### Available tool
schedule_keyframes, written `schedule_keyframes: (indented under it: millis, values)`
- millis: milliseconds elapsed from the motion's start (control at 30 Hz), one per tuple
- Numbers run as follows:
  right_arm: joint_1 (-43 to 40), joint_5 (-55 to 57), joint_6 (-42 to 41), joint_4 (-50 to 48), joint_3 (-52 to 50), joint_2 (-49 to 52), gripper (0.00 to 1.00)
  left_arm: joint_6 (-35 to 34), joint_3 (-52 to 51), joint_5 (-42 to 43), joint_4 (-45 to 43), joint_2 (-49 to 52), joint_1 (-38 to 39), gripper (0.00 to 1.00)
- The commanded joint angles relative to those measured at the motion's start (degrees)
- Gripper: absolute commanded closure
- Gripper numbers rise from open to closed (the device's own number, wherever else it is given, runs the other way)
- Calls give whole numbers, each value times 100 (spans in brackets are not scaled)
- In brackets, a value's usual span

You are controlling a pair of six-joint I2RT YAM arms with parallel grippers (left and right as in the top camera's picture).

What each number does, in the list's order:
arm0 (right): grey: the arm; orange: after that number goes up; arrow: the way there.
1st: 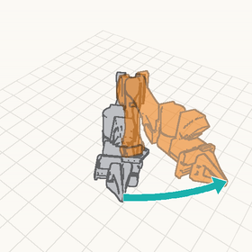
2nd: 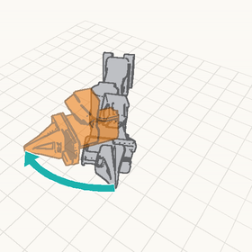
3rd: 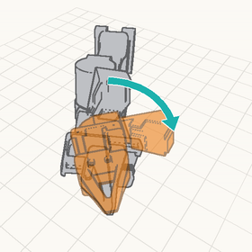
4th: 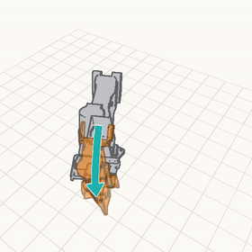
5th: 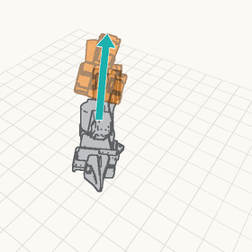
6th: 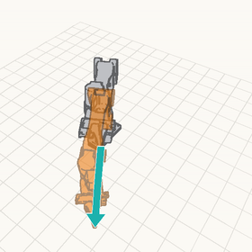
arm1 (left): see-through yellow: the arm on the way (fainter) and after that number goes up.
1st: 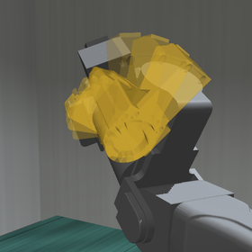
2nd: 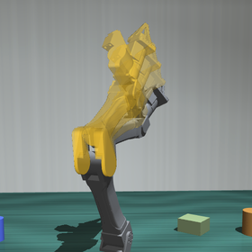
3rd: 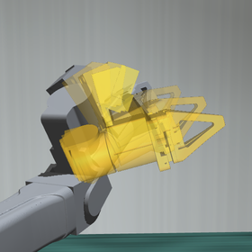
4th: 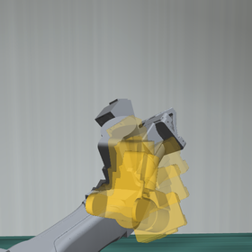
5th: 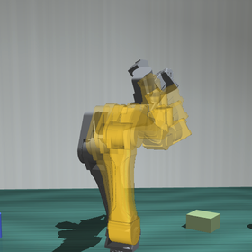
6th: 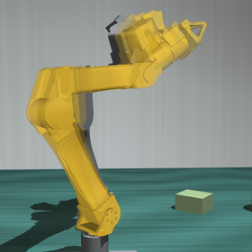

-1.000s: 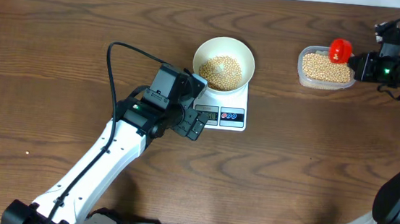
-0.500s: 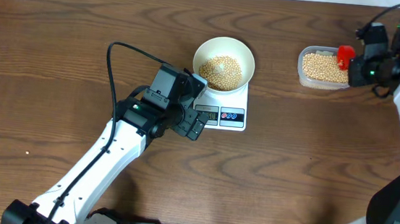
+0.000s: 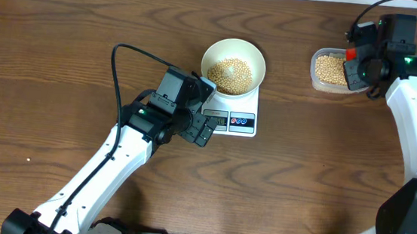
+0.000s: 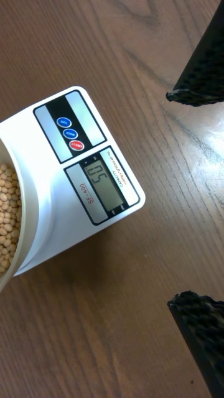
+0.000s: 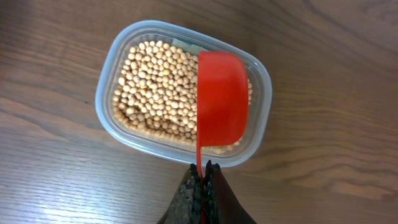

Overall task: Scoop item into bowl and weigh 50g on scale
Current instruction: 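Lower the scoop into the tub and lay it down with the right gripper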

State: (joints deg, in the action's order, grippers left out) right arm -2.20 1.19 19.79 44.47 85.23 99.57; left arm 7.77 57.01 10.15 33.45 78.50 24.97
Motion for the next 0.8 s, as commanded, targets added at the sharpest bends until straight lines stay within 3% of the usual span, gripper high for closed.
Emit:
schedule_keyframes:
  millis: [0,300,533,767]
  values:
    - [-293,-1220,-474,-9,28,-122,99,79,55,-33,13,17,9,2]
    - [-1434,-3904,-1040,120,26,-26,99,79,55,-33,15,17,9,2]
    - [-1845,-4631,-1255,459,26,647,99,79,55,-33,13,17,9,2]
    - [-1963,-4437,-1746,92,26,1012,99,79,55,-33,13,17,9,2]
